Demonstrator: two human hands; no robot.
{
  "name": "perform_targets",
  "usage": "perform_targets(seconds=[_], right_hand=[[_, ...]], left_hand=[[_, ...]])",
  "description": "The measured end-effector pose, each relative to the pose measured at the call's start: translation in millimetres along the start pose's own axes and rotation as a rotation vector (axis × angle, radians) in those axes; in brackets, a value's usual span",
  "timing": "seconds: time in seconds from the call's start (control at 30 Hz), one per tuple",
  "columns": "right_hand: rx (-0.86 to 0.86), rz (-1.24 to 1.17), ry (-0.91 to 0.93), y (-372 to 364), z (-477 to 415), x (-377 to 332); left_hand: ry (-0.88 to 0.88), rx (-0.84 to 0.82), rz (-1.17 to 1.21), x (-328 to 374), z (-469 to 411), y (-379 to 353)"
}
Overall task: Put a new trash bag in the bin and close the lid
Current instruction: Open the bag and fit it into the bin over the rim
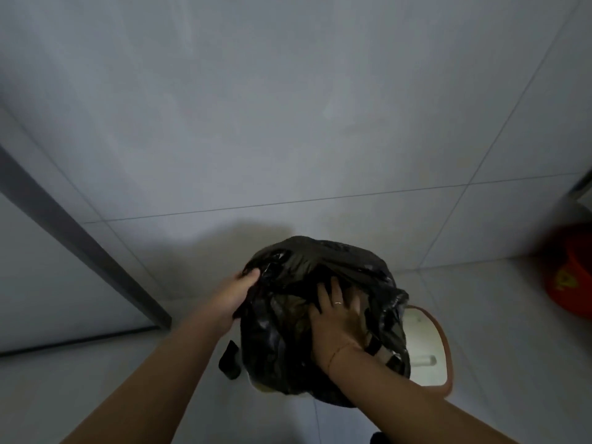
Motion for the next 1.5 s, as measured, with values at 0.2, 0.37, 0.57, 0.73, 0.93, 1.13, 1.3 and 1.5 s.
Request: perform_targets(seconds=[0.2,0.37,0.57,0.73,0.93,1.13,1.3,1.5], right_hand=[[-0.241,-0.09,0.237,-75.8,-48.5,-38.4],[-0.528,-0.181,0.222,-119.7,-65.9,-51.1],[-0.45,-0.229,0.234,-71.7,-51.7,-43.5],[0.662,-0.28,-0.126,4.8,6.5,40.2],[0.261,-0.583,-0.102,-26.9,-33.9,110.8],[0.38,-1.068,-0.139,-29.4,-79.3,126.1],[0.349,-1.152,-0.296,-39.2,-109.0,125.6],[0.095,-1.216,-0.232,-69.8,-102.2,114.3]], left_hand=[[-0.173,0.019,-0.535,-16.7,-26.2,4.6],[-0.391,0.056,-0.895,-7.8,-38.9,-0.1],[-0.254,0.152,-0.728,-21.2,-40.6,16.5],[-0.516,0.198,-0.755,-25.6,-4.9,14.8],[-0.85,0.112,-1.375,-2.7,2.4,1.5],[-0.657,0.11,-1.321,3.5,-47.9,12.1],[-0.445,0.087,-1.001,5.3,-84.0,2.1],[-0.038,0.128,-0.601,-22.7,-102.0,28.7]])
Point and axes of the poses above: each hand's wrist, its own z-axis away from the middle knuckle, its own y-axis out of the back of the hand, x = y × z, the point moved 5 cm from there along -z, towards the middle knuckle, and after that the axes turned 10 degrees about z, right-handed, at the moved point
